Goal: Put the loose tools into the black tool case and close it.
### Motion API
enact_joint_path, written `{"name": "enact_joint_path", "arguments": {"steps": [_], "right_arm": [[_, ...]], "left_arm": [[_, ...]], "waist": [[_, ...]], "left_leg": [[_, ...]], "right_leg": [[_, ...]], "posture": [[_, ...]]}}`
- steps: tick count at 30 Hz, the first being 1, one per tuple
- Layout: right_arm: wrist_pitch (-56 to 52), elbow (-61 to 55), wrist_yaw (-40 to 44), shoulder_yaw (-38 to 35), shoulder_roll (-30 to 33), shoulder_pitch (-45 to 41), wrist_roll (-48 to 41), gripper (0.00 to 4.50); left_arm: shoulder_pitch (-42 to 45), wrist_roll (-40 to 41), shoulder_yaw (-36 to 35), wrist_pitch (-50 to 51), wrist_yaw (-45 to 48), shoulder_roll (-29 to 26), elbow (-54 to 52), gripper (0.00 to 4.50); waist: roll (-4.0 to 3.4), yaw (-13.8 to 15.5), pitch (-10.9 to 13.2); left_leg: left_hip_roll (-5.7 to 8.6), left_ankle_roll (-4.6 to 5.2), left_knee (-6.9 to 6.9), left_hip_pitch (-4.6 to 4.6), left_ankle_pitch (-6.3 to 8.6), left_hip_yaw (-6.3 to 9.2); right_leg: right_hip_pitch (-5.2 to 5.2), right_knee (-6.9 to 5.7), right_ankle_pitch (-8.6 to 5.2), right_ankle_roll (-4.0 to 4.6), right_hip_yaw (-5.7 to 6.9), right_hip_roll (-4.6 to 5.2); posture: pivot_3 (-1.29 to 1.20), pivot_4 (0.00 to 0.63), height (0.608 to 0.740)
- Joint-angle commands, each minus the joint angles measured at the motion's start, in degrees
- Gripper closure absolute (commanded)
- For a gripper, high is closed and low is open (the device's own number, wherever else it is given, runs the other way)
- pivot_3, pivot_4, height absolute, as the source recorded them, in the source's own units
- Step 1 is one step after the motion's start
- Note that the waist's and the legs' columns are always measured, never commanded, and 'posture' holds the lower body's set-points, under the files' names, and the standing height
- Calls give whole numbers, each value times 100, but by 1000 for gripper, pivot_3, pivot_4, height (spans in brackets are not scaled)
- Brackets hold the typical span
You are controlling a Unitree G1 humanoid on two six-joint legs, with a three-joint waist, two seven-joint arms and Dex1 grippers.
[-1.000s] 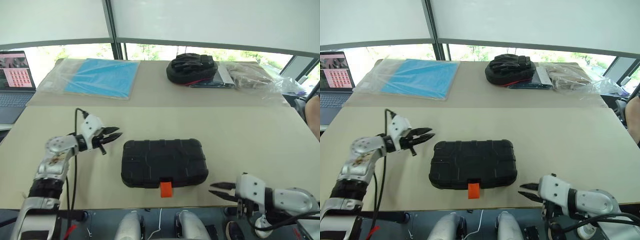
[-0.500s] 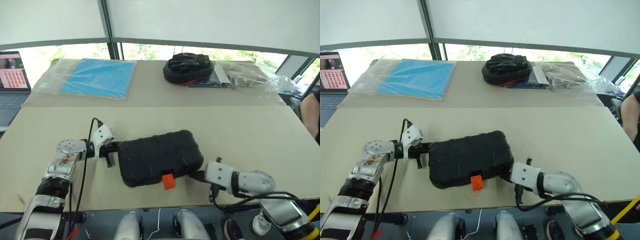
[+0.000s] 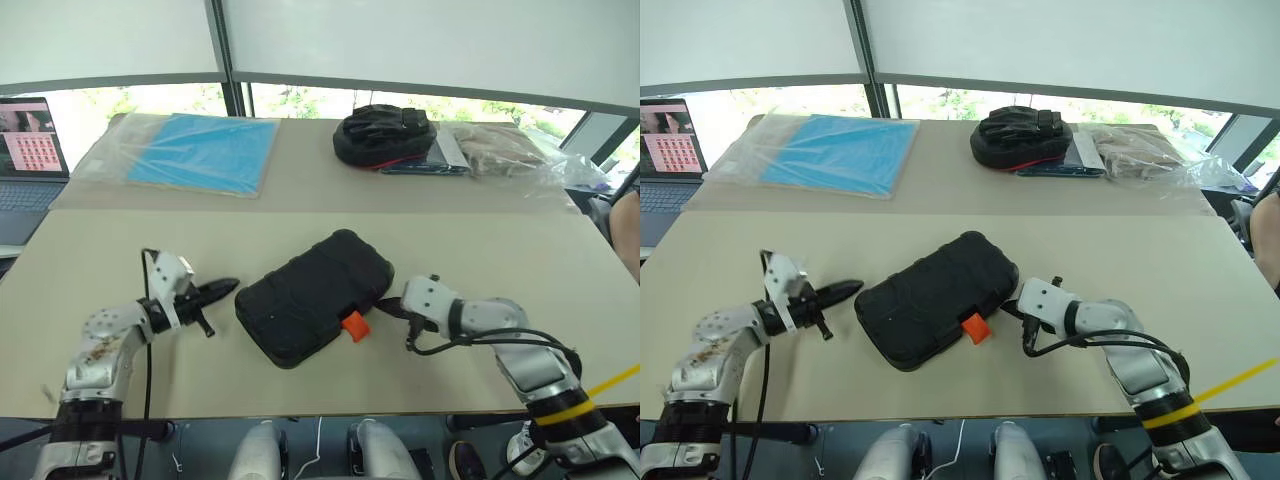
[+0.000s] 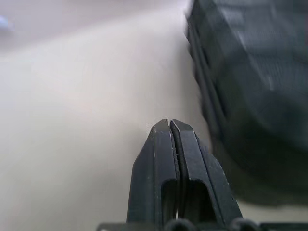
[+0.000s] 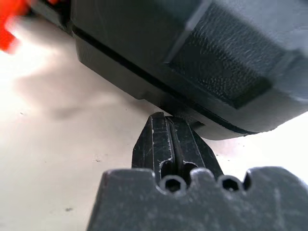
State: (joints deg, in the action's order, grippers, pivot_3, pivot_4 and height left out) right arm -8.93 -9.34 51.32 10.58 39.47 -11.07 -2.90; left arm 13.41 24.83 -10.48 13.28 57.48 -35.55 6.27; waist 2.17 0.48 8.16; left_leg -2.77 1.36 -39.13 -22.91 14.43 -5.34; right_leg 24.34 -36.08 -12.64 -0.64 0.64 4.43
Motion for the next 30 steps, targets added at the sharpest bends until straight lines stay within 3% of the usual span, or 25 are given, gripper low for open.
{"name": "enact_joint_path", "arguments": {"steps": [1,6,14,30], "right_arm": [[-407,-858,345,-489,286,482,-700,4500],[-1240,-1961,370,-636,466,1132,-1310,4500],[-1740,-2243,125,-140,318,891,-1179,4500],[-1485,-1604,236,612,102,-158,-671,4500]], "left_arm": [[364,294,48,363,273,-231,-472,4397],[1192,-36,871,260,632,-138,-625,4397],[1476,-808,1887,-239,954,86,-190,4397],[1377,-1121,2159,-652,1064,258,243,4397]], "waist": [[0,18,0],[-1,33,1],[-1,-32,1],[-3,-19,0]], "left_leg": [[0,0,0,1,0,1],[6,1,0,4,1,-4],[12,0,0,4,0,0],[12,0,-2,8,0,3]], "right_leg": [[-3,1,0,0,1,0],[-7,4,0,-4,-5,-1],[-3,4,-3,0,-10,-13],[-7,3,-4,-2,-8,-10]], "posture": [[0,150,740],[0,150,740],[0,150,740],[0,150,740]]}}
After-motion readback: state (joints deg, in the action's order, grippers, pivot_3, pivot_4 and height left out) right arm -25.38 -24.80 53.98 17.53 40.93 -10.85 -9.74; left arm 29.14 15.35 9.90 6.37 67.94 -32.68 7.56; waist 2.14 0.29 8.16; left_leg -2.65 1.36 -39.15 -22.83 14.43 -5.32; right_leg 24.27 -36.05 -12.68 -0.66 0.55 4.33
